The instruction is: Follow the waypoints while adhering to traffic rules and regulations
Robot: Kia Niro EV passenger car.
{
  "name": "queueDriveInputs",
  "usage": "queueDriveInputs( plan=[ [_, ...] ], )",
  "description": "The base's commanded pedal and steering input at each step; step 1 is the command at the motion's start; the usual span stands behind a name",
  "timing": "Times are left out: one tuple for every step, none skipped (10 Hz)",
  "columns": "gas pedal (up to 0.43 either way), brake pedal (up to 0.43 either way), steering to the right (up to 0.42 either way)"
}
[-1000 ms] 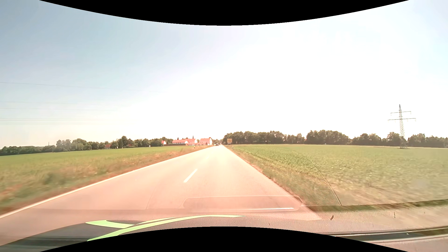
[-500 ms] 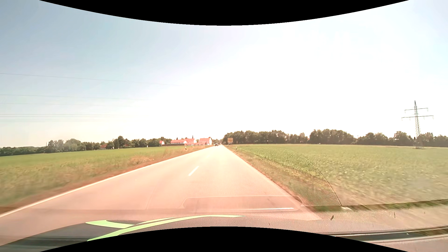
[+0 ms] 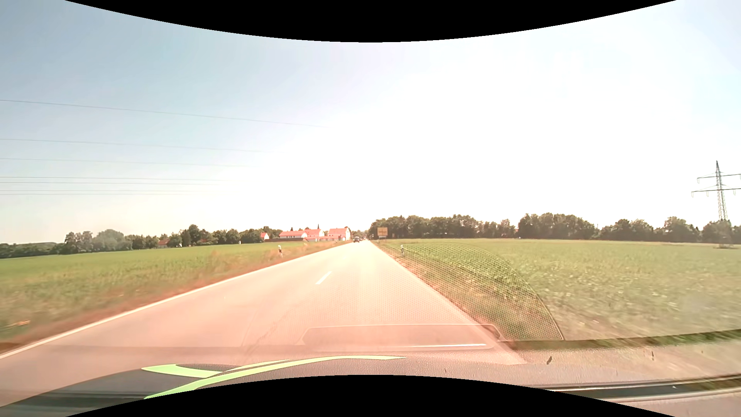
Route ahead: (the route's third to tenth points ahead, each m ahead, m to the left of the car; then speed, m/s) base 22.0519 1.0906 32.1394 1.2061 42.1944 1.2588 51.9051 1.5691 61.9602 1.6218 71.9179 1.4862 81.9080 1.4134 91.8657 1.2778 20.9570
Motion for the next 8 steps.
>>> queueDriveInputs(
  plan=[
    [0.000,0.000,-0.002],
    [0.000,0.000,-0.002],
    [0.000,0.006,-0.002],
    [0.000,0.012,-0.002],
    [0.000,0.024,-0.002],
    [0.000,0.037,-0.002],
    [0.000,0.049,-0.002],
    [0.000,0.055,-0.002]
  ],
)
